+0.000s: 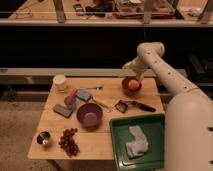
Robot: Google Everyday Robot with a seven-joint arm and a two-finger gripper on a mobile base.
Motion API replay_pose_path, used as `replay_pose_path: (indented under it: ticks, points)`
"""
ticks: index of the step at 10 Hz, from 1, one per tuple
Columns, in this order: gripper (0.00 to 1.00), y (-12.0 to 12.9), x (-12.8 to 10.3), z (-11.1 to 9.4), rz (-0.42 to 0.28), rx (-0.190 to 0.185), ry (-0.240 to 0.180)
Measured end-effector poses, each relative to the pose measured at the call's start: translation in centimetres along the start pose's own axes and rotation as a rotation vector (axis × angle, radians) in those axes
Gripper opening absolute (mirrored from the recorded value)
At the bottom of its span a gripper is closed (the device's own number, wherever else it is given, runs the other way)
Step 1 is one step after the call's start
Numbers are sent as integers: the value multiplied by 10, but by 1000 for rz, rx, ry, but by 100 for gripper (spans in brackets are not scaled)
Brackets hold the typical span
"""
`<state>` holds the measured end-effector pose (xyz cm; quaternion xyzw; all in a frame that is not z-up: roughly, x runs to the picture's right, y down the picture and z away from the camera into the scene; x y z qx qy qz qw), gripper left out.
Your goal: Place apple in red bowl
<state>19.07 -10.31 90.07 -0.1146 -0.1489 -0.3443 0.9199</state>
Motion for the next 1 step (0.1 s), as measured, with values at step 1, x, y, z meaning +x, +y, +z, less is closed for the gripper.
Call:
replay_pose_path:
  ticks: [1]
  points:
    - [80, 1, 4, -7, 1, 8, 0]
